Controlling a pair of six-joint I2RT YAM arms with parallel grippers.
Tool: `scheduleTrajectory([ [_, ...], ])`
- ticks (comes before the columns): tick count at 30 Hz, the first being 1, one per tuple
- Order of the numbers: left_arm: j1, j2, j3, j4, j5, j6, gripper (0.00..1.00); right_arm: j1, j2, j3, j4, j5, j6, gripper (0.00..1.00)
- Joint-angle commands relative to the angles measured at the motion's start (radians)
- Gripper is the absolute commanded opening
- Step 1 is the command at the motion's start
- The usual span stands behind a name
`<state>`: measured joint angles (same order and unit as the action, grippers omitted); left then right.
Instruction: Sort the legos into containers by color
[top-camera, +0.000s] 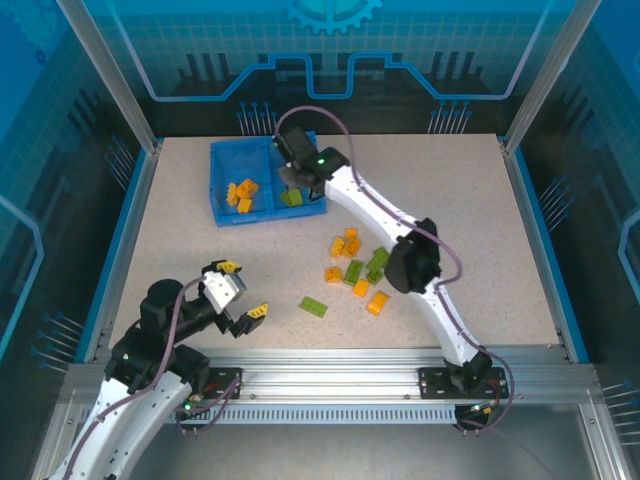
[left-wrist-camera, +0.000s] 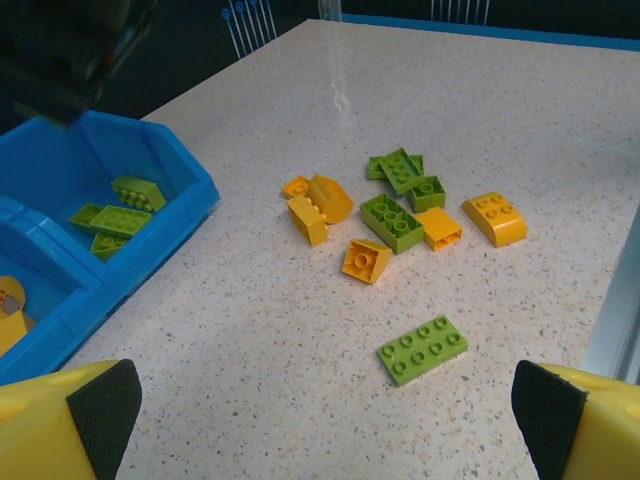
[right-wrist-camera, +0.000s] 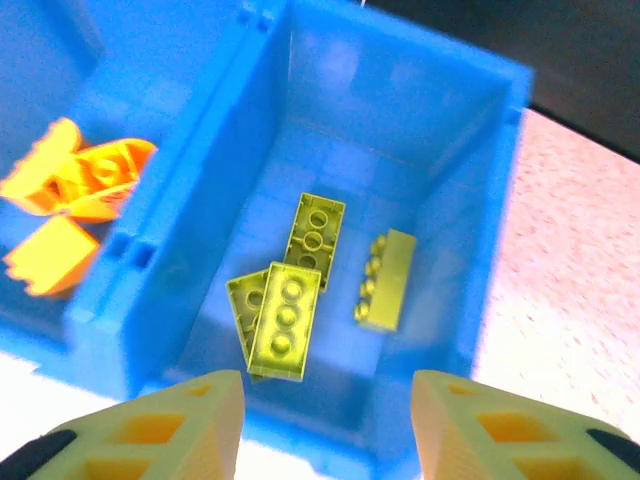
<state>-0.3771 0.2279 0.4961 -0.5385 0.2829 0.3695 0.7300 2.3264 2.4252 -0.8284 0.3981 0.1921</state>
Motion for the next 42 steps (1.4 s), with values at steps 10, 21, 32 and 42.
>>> scheduleTrajectory([
  [10,-0.022,0.411,0.212,0.060,-0.147,-0.629,0.99,-0.044,-0.899,-0.897,0.032,-0.380,0.039,0.83],
  [21,-0.318,1.117,0.518,0.098,-0.373,-0.901,0.92,-0.230,-1.301,-1.367,0.061,-0.500,0.279,1.00],
  [32,-0.319,1.626,0.859,0.087,-0.349,-0.874,0.67,-0.246,-1.350,-1.389,0.009,-0.482,0.280,1.00],
  [42,-0.312,1.817,0.974,0.081,-0.429,-0.901,0.44,-0.256,-1.391,-1.401,-0.021,-0.475,0.282,1.00],
])
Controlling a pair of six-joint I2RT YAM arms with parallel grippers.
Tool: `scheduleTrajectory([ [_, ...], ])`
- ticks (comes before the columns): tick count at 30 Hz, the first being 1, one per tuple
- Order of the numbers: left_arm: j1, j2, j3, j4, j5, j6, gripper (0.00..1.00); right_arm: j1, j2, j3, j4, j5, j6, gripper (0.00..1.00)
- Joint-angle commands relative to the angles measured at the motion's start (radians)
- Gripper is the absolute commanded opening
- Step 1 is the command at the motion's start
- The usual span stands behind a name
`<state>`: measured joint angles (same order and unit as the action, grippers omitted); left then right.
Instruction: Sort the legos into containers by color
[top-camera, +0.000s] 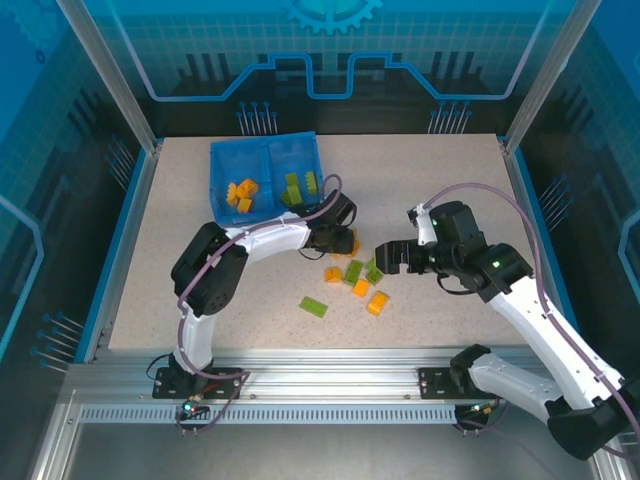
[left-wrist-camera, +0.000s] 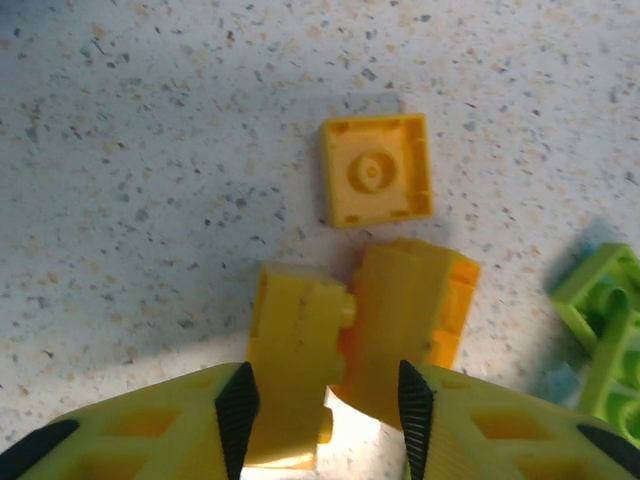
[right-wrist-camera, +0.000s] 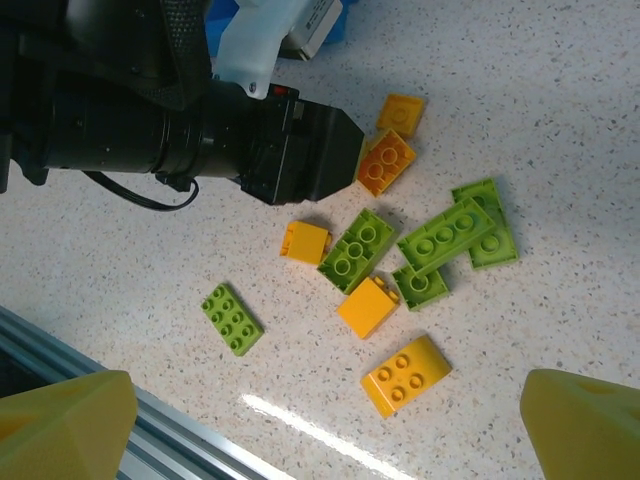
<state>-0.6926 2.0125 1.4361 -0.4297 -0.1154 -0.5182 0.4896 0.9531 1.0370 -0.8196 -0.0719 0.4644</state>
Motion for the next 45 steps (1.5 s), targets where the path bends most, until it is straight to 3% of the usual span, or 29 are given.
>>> scheduleTrajectory([
  [1,0.003,0.040,0.032,-0.026,-0.036,-0.014,0.41,-0.018,-0.022,-0.011,-0.033,-0.005,0.011,1.00],
  [6,0.004,0.064,0.012,-0.011,-0.039,-0.019,0.37,-0.019,-0.027,-0.013,-0.033,-0.005,0.019,1.00],
  [17,0.009,0.096,-0.016,0.002,-0.028,-0.016,0.38,-0.019,-0.010,0.003,-0.048,-0.081,0.029,1.00],
  [22,0.018,0.111,-0.009,-0.011,-0.030,-0.011,0.49,-0.019,0.003,0.006,-0.043,-0.129,0.052,1.00],
  [25,0.020,0.116,-0.009,-0.009,-0.030,-0.004,0.49,-0.019,0.001,0.008,-0.039,-0.123,0.055,1.00],
  [28,0.021,0.113,-0.009,-0.009,-0.024,0.000,0.42,-0.019,0.001,0.012,-0.044,-0.118,0.054,1.00],
  [34,0.019,0.050,-0.020,0.006,-0.006,-0.001,0.18,-0.019,0.001,0.011,-0.049,-0.121,0.059,1.00],
  [38,0.019,-0.088,-0.046,0.006,-0.018,0.005,0.15,-0.019,0.007,0.014,-0.050,-0.149,0.063,1.00],
  [45,0.083,-0.322,-0.019,-0.089,-0.162,0.104,0.14,-0.019,0.001,0.032,-0.038,-0.141,0.071,1.00],
])
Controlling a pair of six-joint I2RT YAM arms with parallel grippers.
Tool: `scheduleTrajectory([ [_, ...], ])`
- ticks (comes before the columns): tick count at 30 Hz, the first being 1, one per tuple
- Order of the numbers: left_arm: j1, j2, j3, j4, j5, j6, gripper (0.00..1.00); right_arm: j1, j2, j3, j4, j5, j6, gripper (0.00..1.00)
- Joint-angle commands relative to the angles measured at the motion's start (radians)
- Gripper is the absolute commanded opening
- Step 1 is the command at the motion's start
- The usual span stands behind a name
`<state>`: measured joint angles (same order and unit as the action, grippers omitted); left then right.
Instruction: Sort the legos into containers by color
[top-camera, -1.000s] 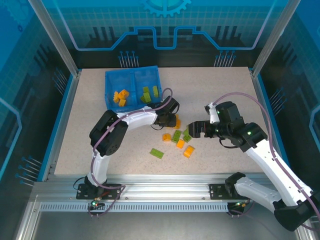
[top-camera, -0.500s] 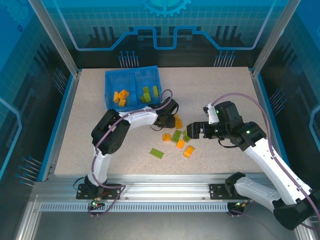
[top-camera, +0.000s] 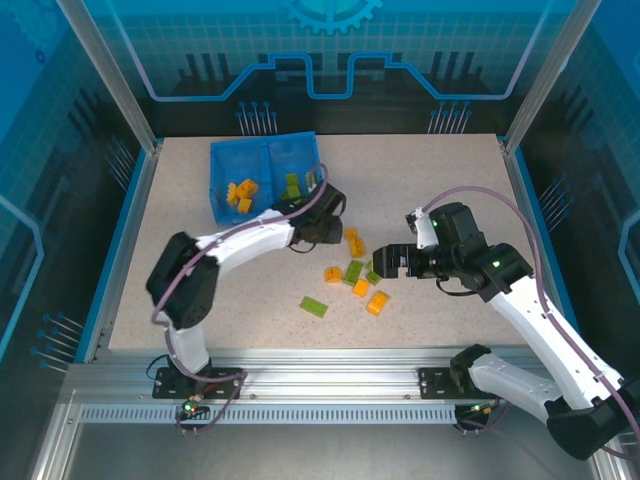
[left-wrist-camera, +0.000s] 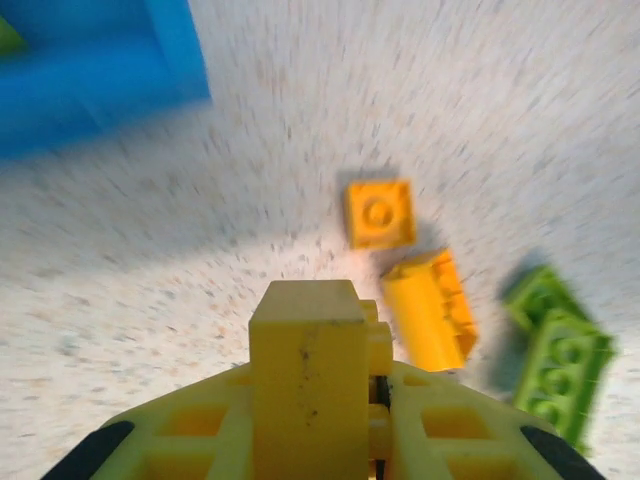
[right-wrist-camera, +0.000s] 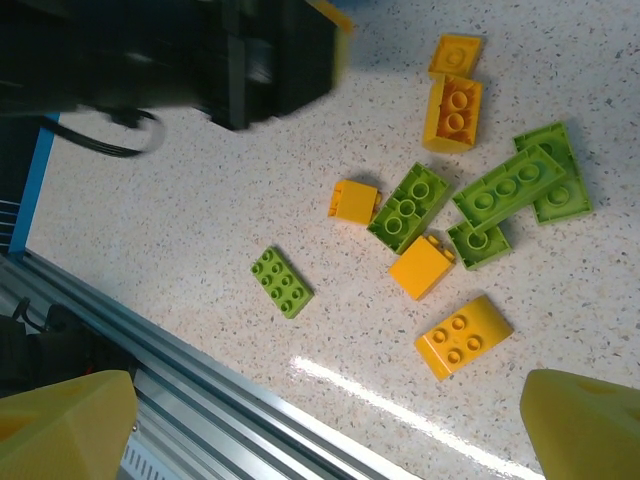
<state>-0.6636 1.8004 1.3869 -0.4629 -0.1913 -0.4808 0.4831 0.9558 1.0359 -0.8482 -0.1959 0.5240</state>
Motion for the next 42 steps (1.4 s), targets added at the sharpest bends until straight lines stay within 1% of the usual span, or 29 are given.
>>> scheduleTrajectory([
  [1,0.081,-0.134,0.030,-0.058,-0.093,0.082,0.14,-0.012,-0.002,0.033,-0.010,-0.016,0.011,1.00],
  [4,0.200,-0.174,0.051,-0.070,-0.088,0.126,0.13,-0.012,-0.007,0.026,-0.012,-0.015,0.010,1.00],
  [7,0.327,-0.144,0.099,-0.081,-0.076,0.163,0.12,-0.012,-0.014,0.023,-0.017,-0.014,0.011,1.00],
  [11,0.472,-0.006,0.218,-0.095,-0.044,0.162,0.11,-0.012,-0.033,0.017,-0.020,-0.009,0.017,1.00],
  [14,0.548,0.130,0.346,-0.124,-0.008,0.127,0.12,-0.012,-0.047,0.021,-0.036,-0.005,0.021,1.00],
  [18,0.611,0.303,0.511,-0.169,0.056,0.054,0.14,-0.012,-0.077,0.025,-0.055,0.015,0.031,1.00],
  [22,0.639,0.416,0.612,-0.165,0.101,0.006,0.18,-0.012,-0.094,0.029,-0.072,0.026,0.040,1.00],
  [25,0.641,0.466,0.634,-0.142,0.098,-0.004,0.25,-0.013,-0.097,0.034,-0.086,0.030,0.045,1.00],
  [28,0.642,0.484,0.649,-0.142,0.108,-0.009,0.36,-0.013,-0.099,0.042,-0.092,0.027,0.050,1.00],
  [29,0.642,0.478,0.642,-0.136,0.114,-0.010,0.39,-0.012,-0.099,0.044,-0.091,0.029,0.051,1.00],
  [33,0.642,0.396,0.573,-0.093,0.153,-0.016,0.44,-0.012,-0.099,0.044,-0.083,0.033,0.054,1.00],
  [36,0.642,0.282,0.483,-0.058,0.179,-0.012,0.44,-0.012,-0.089,0.034,-0.069,0.026,0.056,1.00],
  [39,0.633,0.078,0.329,0.014,0.211,-0.018,0.41,-0.012,-0.076,0.011,-0.036,0.029,0.066,1.00],
  [40,0.622,-0.006,0.240,0.037,0.222,-0.019,0.40,-0.012,-0.070,0.003,-0.024,0.034,0.071,1.00],
  [42,0.589,-0.169,0.118,0.074,0.230,-0.009,0.39,-0.012,-0.047,-0.009,-0.001,0.060,0.090,1.00],
])
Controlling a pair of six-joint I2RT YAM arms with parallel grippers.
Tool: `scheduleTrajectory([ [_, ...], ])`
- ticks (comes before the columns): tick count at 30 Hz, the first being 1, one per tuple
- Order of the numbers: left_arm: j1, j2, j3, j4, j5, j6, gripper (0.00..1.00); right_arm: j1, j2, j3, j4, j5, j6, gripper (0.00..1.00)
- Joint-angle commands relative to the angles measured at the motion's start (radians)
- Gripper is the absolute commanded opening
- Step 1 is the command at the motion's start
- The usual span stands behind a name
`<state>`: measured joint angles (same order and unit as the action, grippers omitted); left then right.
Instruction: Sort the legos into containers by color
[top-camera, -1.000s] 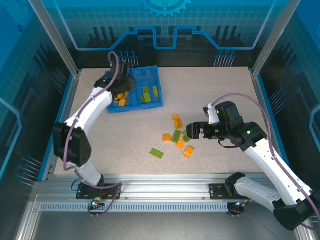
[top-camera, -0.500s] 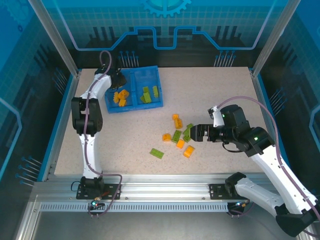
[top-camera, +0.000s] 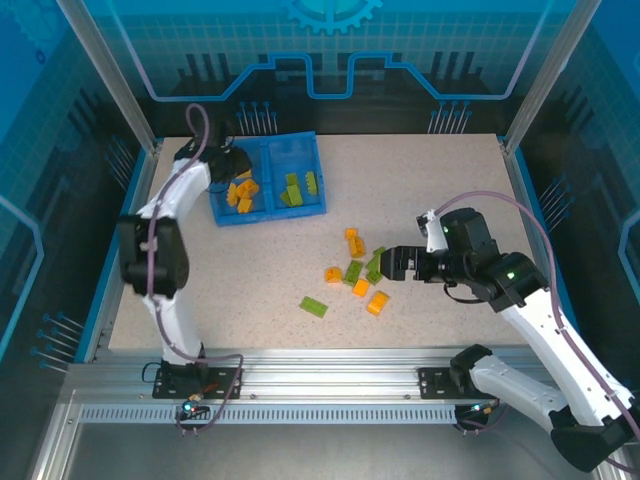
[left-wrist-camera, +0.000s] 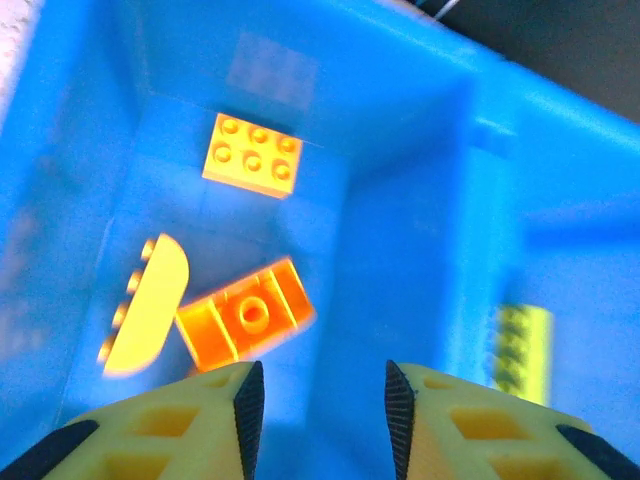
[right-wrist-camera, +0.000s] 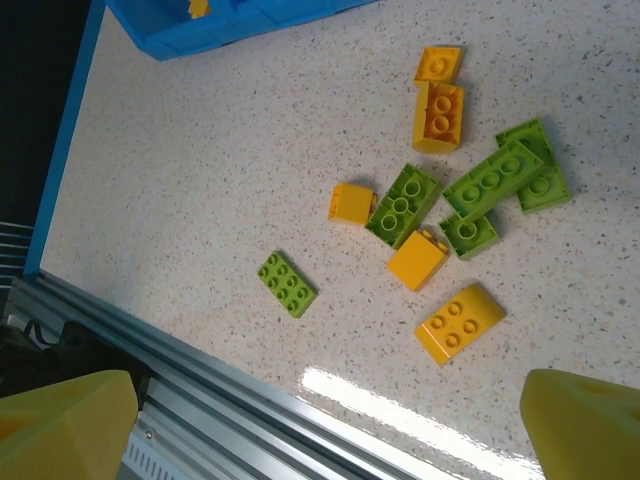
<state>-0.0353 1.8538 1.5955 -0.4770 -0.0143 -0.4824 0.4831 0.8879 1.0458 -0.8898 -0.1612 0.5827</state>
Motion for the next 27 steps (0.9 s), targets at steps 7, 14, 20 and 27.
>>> scheduleTrajectory([
  [7,-0.335,-0.686,-0.397,0.071,0.055,0.251,0.39,-0.015,0.233,0.006,0.061,0.162,0.068,0.95],
  [14,-0.531,-0.971,-0.613,-0.049,0.273,0.700,0.51,-0.024,0.473,-0.002,0.143,0.128,0.269,0.76],
  [20,-0.559,-1.163,-0.862,-0.053,0.443,1.046,0.77,-0.066,0.596,-0.075,0.343,0.077,0.404,0.61],
  [27,-0.559,-1.214,-0.985,-0.011,0.453,1.145,0.99,-0.076,0.732,-0.012,0.334,0.071,0.420,0.64],
])
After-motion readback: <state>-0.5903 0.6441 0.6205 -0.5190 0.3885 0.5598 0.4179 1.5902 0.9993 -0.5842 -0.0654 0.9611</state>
